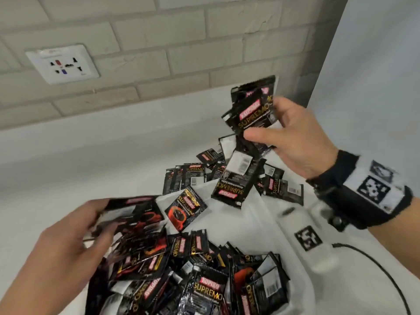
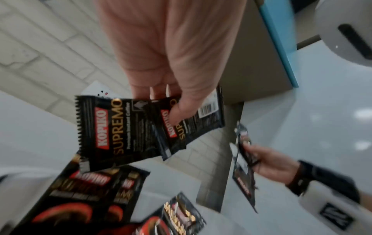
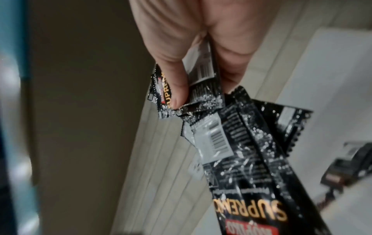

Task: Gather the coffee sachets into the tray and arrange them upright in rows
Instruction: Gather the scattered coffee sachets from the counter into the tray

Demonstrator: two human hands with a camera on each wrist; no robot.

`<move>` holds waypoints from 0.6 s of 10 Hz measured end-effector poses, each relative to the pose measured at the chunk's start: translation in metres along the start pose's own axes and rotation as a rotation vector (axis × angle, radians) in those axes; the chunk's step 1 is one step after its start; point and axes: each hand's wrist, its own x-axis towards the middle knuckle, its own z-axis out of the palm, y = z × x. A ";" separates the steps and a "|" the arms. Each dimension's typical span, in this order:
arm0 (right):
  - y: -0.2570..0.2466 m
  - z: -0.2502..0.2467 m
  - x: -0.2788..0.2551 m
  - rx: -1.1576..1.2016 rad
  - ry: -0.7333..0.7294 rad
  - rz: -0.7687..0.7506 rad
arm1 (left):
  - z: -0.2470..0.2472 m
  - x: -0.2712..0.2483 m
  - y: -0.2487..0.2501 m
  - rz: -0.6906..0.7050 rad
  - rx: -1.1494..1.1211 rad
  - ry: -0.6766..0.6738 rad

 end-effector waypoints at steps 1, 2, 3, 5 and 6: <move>-0.012 0.034 -0.038 -0.119 -0.245 -0.069 | 0.012 0.010 0.013 0.175 0.212 -0.048; -0.008 0.064 -0.067 -0.263 -0.520 -0.109 | 0.017 0.011 0.019 0.120 0.337 -0.243; 0.010 0.081 -0.086 -0.442 -0.809 -0.113 | 0.024 0.015 0.017 0.182 0.514 -0.459; 0.029 0.080 -0.111 -0.812 -1.160 -0.072 | 0.022 0.003 -0.009 0.081 0.518 -0.649; 0.028 0.080 -0.113 -0.871 -1.177 -0.092 | 0.024 0.002 0.002 0.053 0.491 -0.672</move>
